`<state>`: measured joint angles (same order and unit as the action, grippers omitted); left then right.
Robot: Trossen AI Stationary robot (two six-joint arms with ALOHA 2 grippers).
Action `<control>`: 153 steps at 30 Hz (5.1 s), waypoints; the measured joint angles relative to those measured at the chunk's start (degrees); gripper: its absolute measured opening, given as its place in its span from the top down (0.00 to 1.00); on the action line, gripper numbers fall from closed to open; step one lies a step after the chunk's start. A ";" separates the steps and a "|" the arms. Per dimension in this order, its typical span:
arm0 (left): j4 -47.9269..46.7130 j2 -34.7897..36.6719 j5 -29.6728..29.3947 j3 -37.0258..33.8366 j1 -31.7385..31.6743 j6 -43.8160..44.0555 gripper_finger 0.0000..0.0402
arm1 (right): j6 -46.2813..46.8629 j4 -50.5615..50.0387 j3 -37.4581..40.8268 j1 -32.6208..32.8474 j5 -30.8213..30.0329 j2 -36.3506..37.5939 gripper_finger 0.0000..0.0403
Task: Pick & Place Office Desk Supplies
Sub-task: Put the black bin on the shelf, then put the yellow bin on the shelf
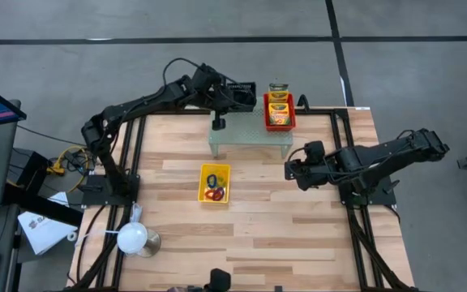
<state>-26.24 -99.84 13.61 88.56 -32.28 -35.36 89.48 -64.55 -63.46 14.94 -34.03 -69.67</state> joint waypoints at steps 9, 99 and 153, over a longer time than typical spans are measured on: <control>3.31 -4.51 -0.68 -0.02 -0.36 -1.80 0.99 | -1.12 -0.03 0.00 -2.07 1.24 0.00 0.55; 2.29 -7.90 -1.60 3.47 -1.17 -0.57 0.71 | -0.95 0.23 -0.01 -0.63 2.48 0.00 0.55; -23.53 21.04 -24.81 -26.51 40.68 117.87 0.55 | 2.08 3.77 -0.02 5.68 -3.40 0.00 0.55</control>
<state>-49.77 -78.81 -11.21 62.05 8.40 82.51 91.55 -60.77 -63.48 20.62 -37.43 -69.67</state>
